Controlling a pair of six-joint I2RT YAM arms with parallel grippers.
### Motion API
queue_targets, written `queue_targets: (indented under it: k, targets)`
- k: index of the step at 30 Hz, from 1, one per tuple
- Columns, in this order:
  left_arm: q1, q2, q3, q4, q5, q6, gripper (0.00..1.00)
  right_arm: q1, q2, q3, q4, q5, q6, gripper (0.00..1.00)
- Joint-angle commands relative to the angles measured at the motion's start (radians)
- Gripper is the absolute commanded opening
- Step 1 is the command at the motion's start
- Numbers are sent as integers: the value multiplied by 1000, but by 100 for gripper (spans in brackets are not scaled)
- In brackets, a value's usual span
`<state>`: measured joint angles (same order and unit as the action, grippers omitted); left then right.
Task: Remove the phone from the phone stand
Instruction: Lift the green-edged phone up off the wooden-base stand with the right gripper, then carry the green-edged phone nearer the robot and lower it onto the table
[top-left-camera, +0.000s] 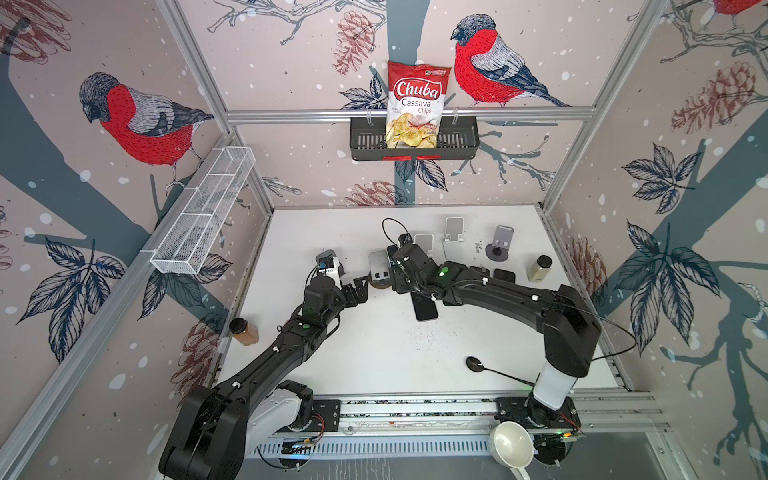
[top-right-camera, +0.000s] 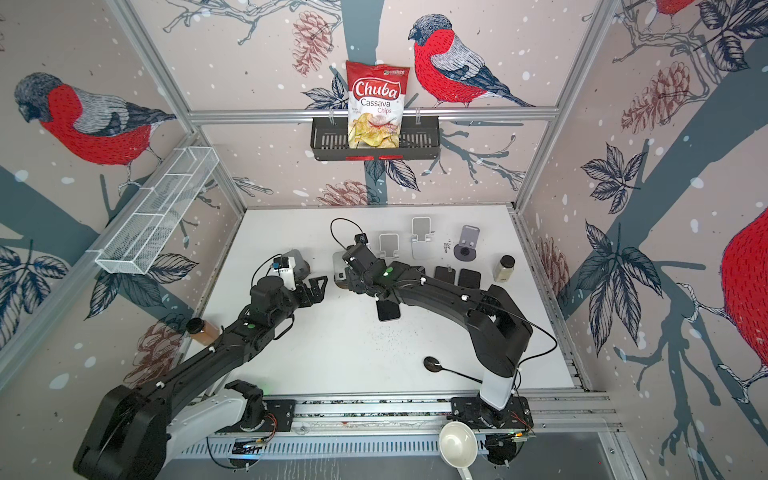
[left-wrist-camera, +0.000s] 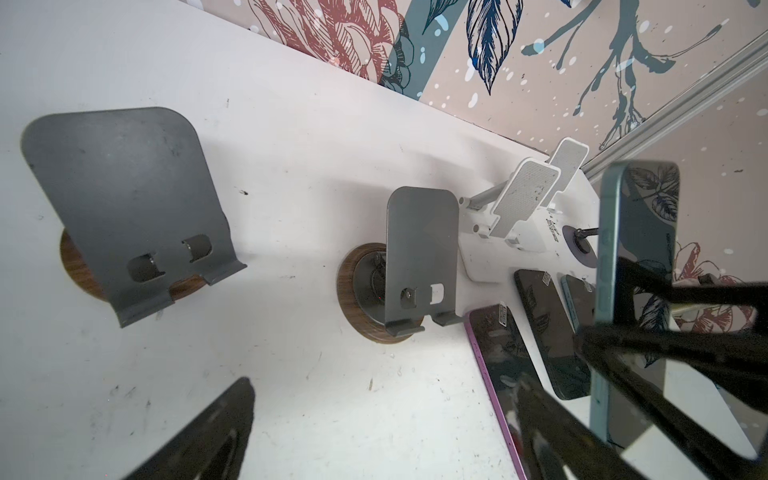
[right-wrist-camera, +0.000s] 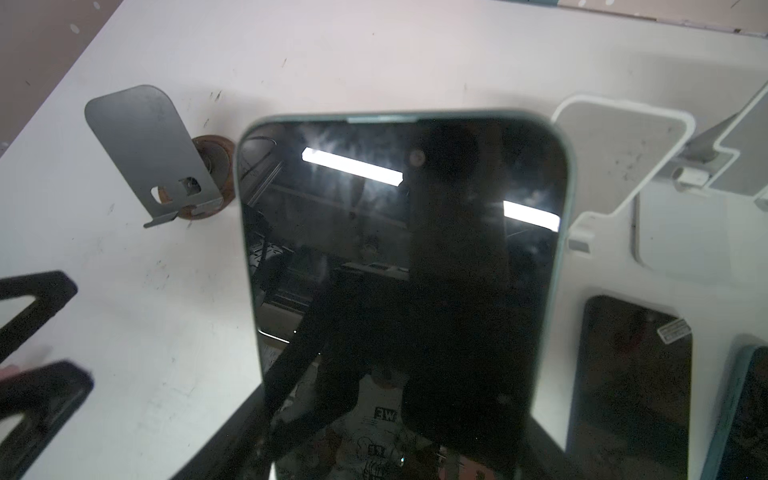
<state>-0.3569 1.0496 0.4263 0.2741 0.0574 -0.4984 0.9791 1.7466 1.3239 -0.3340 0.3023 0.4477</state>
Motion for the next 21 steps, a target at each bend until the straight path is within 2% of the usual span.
queue_targets:
  k: [1, 8, 21]
  targets:
    - [1, 3, 13, -9, 19, 1, 96, 17, -36, -44, 3, -33, 31, 71]
    - [-1, 18, 22, 5, 59, -24, 96, 47, -68, -109, -5, -119, 59, 71]
    - [-31, 43, 63, 16, 68, -44, 96, 66, 6, -139, 9, -221, 59, 71]
